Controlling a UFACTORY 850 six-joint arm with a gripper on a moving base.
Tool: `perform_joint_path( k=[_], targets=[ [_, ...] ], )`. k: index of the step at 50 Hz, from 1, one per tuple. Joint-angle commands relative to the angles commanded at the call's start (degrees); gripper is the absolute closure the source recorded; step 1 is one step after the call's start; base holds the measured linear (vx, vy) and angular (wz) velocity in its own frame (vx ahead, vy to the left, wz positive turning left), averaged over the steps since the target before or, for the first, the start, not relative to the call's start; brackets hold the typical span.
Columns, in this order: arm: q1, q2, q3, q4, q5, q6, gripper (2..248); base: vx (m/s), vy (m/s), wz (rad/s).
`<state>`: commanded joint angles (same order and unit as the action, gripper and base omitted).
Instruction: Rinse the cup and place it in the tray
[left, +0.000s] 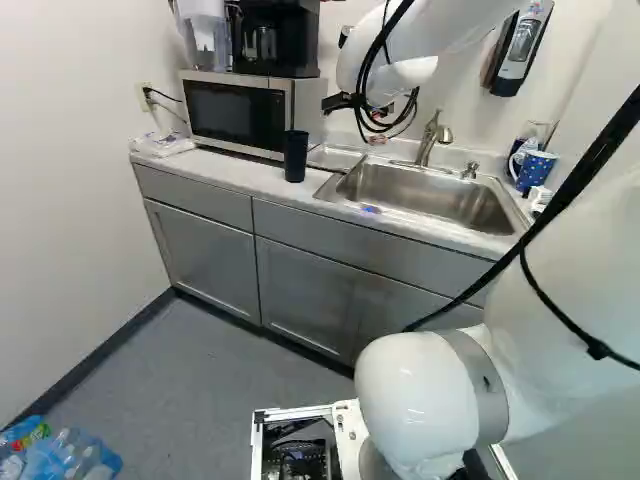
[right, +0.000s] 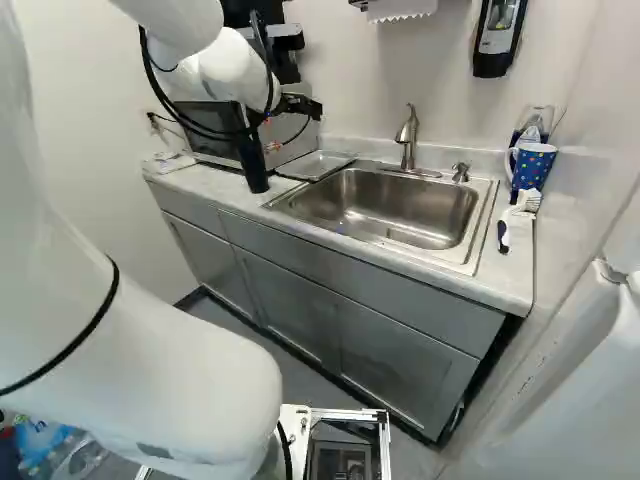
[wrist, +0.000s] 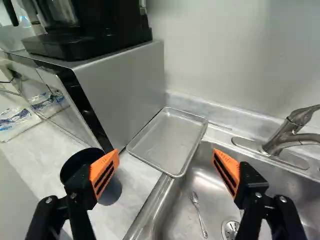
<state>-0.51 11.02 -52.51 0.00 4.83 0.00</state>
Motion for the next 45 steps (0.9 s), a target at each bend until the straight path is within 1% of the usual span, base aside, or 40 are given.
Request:
perform_joint_path(
  k=[19,30,45],
  targets=[
    [-0.3,-0.3,-0.2,0.0,0.0,0.0,3,0.000,0.000,0.000],
    [-1.5,-1.8,-1.6,0.0,0.0,0.0,3,0.000,0.000,0.000],
    [-3.6,-4.6,-4.2,0.0,0.0,0.0,3,0.000,0.000,0.000]
  ],
)
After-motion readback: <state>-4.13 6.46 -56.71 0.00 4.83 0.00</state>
